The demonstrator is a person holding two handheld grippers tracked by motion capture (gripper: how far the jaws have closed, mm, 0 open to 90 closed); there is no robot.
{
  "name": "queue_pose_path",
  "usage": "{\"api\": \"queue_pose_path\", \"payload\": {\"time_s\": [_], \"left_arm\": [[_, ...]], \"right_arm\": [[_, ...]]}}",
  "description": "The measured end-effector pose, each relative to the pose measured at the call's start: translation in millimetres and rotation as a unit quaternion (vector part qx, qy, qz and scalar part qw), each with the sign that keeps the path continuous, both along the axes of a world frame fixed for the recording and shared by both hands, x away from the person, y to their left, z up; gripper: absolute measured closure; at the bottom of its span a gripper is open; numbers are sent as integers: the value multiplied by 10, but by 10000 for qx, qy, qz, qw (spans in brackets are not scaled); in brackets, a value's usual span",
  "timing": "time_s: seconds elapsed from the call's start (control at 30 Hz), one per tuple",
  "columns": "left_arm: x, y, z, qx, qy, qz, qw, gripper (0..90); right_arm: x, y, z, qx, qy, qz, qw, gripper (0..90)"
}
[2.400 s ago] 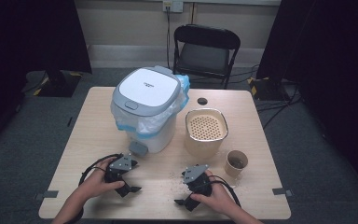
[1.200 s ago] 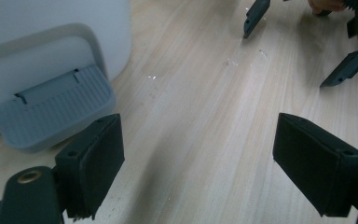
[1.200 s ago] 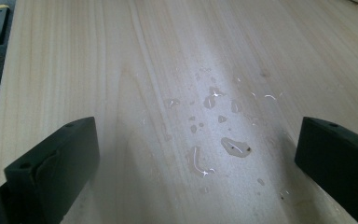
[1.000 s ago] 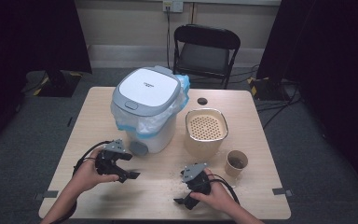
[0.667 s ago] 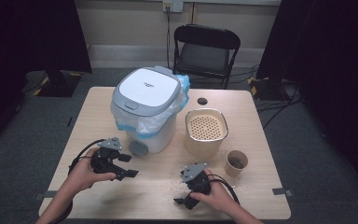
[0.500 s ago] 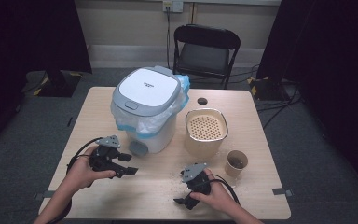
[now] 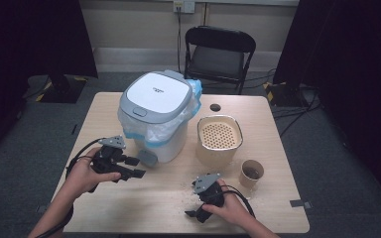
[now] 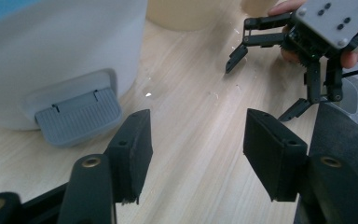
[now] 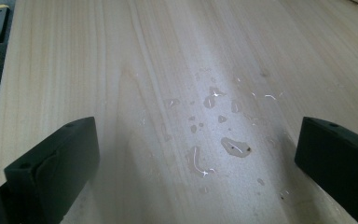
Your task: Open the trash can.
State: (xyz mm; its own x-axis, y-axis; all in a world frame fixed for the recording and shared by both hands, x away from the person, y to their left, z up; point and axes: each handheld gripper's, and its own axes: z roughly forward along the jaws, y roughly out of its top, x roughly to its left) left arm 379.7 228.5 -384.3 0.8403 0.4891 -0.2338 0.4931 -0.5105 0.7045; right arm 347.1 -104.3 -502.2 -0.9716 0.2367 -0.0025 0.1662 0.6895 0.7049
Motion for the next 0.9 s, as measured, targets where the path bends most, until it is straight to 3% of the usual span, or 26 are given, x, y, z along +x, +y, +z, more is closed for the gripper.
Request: {"api": "queue_pose_path", "payload": {"time_s": [0.33,0.67,0.9], "left_arm": [[45,36,176,5,48,217,9998,459],[72,56,353,-19,69,209,9998,515],[101,94,462,-32,155,348,9993,548]], "right_arm": [[0,0,0,2,-2,0,10000,0],[2,1,-1,8,-17,-1,10000,0],[2,1,-1,7,-18,-2,10000,0]]}}
